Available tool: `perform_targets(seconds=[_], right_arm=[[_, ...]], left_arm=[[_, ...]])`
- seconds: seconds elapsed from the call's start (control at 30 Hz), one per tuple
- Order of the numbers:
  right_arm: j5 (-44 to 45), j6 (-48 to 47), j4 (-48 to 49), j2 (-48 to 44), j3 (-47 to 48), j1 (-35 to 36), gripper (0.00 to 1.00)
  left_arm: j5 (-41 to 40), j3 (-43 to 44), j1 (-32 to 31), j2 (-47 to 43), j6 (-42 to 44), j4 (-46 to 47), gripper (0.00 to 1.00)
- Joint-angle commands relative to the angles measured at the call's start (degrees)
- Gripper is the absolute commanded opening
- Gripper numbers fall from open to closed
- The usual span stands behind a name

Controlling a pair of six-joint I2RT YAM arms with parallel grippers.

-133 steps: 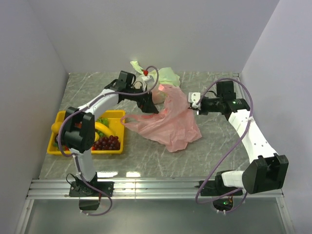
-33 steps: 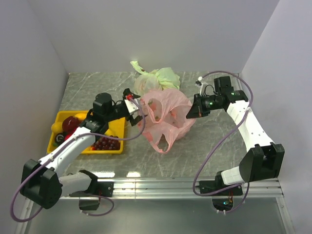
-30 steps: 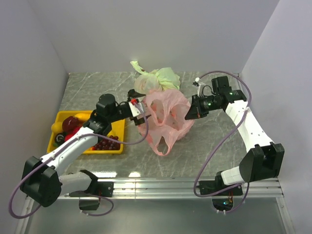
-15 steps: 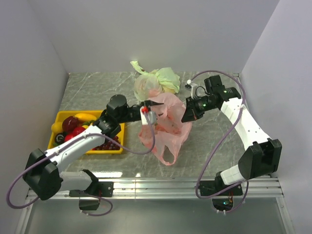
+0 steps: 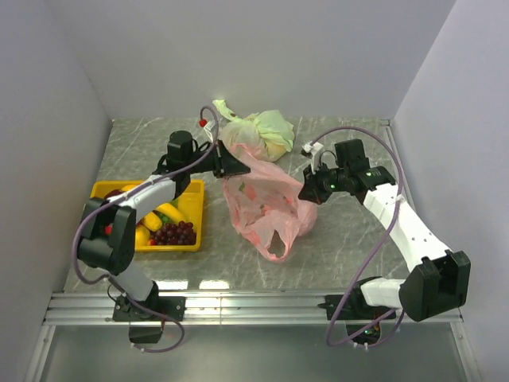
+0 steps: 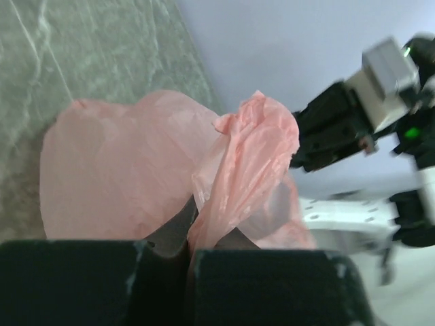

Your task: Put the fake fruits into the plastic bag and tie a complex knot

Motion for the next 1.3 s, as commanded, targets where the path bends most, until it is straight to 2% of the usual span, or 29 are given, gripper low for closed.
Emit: perform_targets(seconds=[0.0,0.03,0.07,0.1,0.17,0.2,0.23,0.27,0.3,0.33,0.37,0.4,0.47,0.6,0.63,0.67,0.7,0.73,0.9,1.07,1.13,1.27], right_arm=[[-0.9,-0.1,-1.7,-0.1,0.8,0.4,0.00],[-1.7,0.6,-1.7,0.1,1.0,0.4,0.00],[-2.9,1.8,-2.6,1.4,2.0,0.6,0.00],[-4.4,2.5,-3.2,2.2,2.6,0.5,0.00],[-5.4,6.3,-3.7,4.6,4.4,0.6,0.00],[-5.7,7.5,-3.7,5.1,4.8,0.6,0.00],[-6.2,9.0,-3.2,5.4,5.1,0.6,0.00],[-6.2,12.2,-1.3,5.2,5.0,0.6,0.00],[-6.1,13.9,-0.4,4.9,4.7,0.5,0.00],[-6.0,15.4,0.3,4.8,4.4,0.5,0.00],[-6.3,17.9,1.4,4.6,4.2,0.5,0.00],[-6.6,19.1,1.8,4.5,3.9,0.5,0.00],[-7.6,21.6,3.1,3.9,3.0,0.4,0.00],[-7.1,23.3,4.2,3.0,1.8,0.4,0.00],[-6.8,23.5,4.2,2.9,1.8,0.4,0.00],[-6.2,23.6,4.1,2.9,1.9,0.4,0.00],[-6.2,23.3,3.9,2.9,2.0,0.4,0.00],[-6.2,23.2,3.6,2.9,2.3,0.4,0.00],[-7.0,22.3,3.3,2.5,2.5,0.5,0.00],[-4.5,22.3,3.6,1.4,1.1,0.5,0.00],[-3.9,22.8,4.0,1.0,0.8,0.4,0.00],[-3.1,23.6,4.6,-0.1,-0.2,0.6,0.00]], left_arm=[[-0.5,2.9,4.3,0.9,-17.9,9.4,0.01],[0.8,5.5,4.6,1.8,-17.9,10.5,0.01],[1.7,7.7,4.7,2.7,-15.9,6.6,0.05],[2.4,10.5,4.7,2.8,-8.1,2.3,0.19],[2.9,17.3,4.6,2.2,-0.2,-9.5,0.42],[2.8,19.4,4.8,1.8,7.7,-15.0,0.60],[2.3,23.8,5.1,1.4,11.9,-20.1,0.65],[1.6,25.4,6.0,0.7,15.6,-29.3,0.68],[1.1,26.5,7.0,0.0,20.0,-32.0,0.73],[0.4,26.1,8.3,-2.4,20.8,-33.2,0.74],[0.7,25.0,11.7,-4.0,21.0,-33.8,0.83],[1.3,23.8,13.6,-5.7,21.5,-34.2,0.99],[0.9,21.1,18.5,-11.2,24.1,-36.9,0.99],[-3.0,20.2,26.1,-19.1,40.5,-51.9,0.99],[-3.6,20.3,27.9,-21.3,43.6,-58.8,0.99],[-4.0,20.7,31.4,-21.9,47.1,-63.2,0.99],[-3.6,22.0,33.2,-22.5,56.1,-67.3,0.99],[-3.6,23.0,35.0,-22.1,61.0,-76.8,0.99],[-16.1,28.1,45.1,-19.8,81.2,-93.6,0.99],[-24.5,24.7,47.0,-24.1,84.0,-98.8,0.99],[-30.0,19.8,47.0,-26.4,78.1,-96.3,0.99],[-34.0,14.6,46.9,-28.2,64.1,-92.5,0.97]])
